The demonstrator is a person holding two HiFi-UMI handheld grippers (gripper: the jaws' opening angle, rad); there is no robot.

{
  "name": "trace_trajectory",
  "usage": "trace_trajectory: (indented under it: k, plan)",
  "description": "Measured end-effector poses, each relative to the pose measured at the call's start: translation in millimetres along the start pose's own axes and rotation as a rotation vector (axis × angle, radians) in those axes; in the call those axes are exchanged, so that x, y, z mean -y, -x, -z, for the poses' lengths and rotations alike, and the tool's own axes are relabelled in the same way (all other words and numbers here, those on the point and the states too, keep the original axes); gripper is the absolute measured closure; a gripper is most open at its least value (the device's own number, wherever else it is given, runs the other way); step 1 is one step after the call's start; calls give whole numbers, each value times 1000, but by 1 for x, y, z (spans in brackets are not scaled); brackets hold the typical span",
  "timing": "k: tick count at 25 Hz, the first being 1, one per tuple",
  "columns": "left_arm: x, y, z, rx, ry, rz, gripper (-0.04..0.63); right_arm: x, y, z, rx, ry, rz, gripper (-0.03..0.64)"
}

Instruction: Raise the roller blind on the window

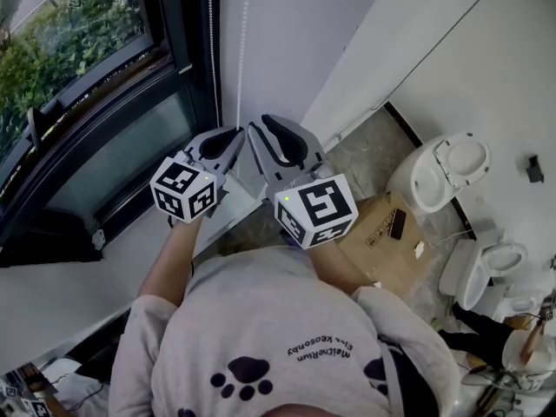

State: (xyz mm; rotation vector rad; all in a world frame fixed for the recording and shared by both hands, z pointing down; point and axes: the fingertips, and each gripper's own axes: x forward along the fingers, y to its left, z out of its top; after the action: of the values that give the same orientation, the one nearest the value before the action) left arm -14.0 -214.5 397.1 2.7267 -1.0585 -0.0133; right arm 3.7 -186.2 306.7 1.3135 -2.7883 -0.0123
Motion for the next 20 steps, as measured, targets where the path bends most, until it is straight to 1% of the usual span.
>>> trace_trajectory:
  k: [4,7,11,17,20]
  plan:
    - [2,0,1,0,-1,1,586,-2,-5,-36,50,-5,-13,526]
    - [2,-1,1,1,-2,3,586,-2,-14,-54,72,0,-18,526]
    - [0,-1,1,3,0,8,586,-6,-31,-67,86,9,-26,526]
    - [4,0,2,7,-3,16,586,-6,-42,-79,98,13,-29,529]
    - [3,1,2,13,2,15,586,-6,-45,-83,101,34,-18,598]
